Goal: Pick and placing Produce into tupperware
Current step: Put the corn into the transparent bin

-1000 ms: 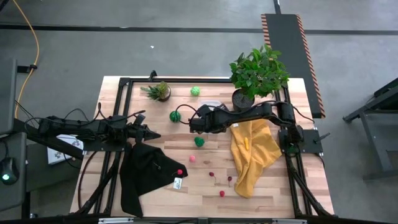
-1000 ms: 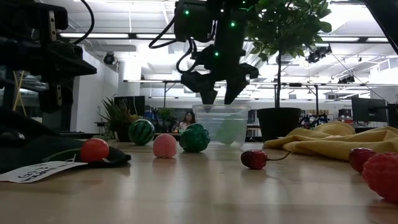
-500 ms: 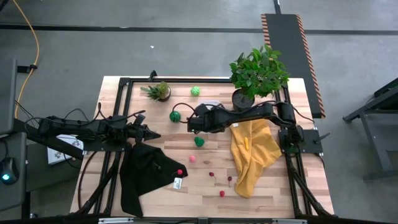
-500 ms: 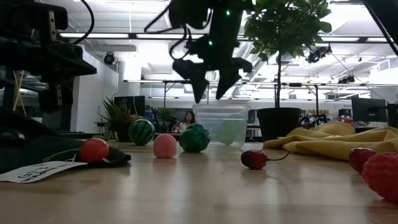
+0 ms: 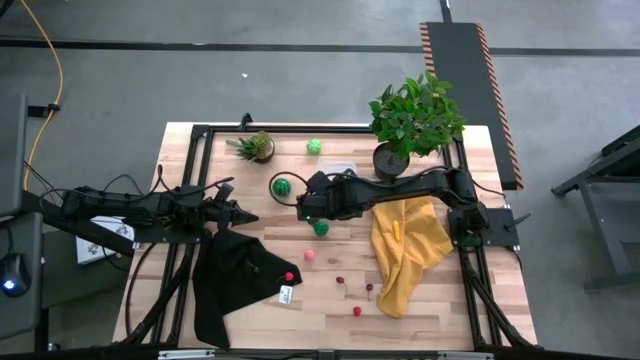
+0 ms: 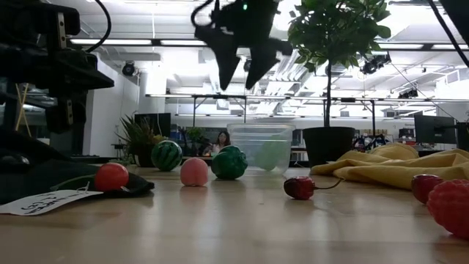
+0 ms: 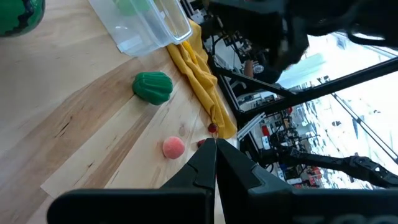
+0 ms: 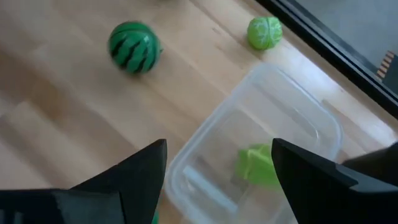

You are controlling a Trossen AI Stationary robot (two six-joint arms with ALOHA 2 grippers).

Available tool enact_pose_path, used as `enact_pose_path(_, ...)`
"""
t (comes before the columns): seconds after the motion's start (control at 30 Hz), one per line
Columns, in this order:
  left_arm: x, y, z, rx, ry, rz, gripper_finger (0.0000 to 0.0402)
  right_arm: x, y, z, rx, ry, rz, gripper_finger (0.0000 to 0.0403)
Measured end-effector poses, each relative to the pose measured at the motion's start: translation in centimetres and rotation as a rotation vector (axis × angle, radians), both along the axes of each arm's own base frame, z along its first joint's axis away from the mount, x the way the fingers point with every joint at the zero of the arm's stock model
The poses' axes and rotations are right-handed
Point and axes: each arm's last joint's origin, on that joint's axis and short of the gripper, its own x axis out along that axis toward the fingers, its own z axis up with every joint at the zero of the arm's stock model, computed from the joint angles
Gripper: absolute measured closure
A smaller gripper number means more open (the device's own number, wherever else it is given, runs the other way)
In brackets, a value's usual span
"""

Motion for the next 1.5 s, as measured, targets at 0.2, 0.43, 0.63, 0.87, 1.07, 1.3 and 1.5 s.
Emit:
enact_pose_path(0.2, 0.0, 0.0, 0.0, 0.0, 0.0, 0.0, 0.0401, -1.1, 2.5, 1.8, 0.102, 0.033, 0.004, 0.0121)
enact_pose_path(0.43, 0.0, 0.0, 0.0, 0.0, 0.001, 0.0, 0.0401, -2.7, 4.9, 2.9, 0.206, 0.011, -0.07, 0.0121)
enact_pose_path(0.63, 0.0, 0.0, 0.0, 0.0, 0.0, 0.0, 0.0401, -5.0, 6.1, 3.8, 0.245, 0.088, -0.123, 0.0121)
enact_pose_path(0.87, 0.0, 0.0, 0.0, 0.0, 0.0, 0.0, 0.0401, -7.2, 7.6, 5.2, 0.283, 0.12, -0.116, 0.0121)
enact_pose_path(1.07, 0.0, 0.0, 0.0, 0.0, 0.0, 0.0, 0.0401, -10.2, 8.9, 5.6, 0.354, 0.145, -0.123, 0.0121)
enact_pose_path(1.3, 0.0, 0.0, 0.0, 0.0, 0.0, 0.0, 0.0401, -14.9, 9.6, 4.4, 0.448, 0.144, -0.171, 0.0121)
enact_pose_path(1.5, 0.0, 0.0, 0.0, 0.0, 0.0, 0.0, 0.0401, -17.7, 8.8, 2.5, 0.556, 0.072, -0.196, 0.0121)
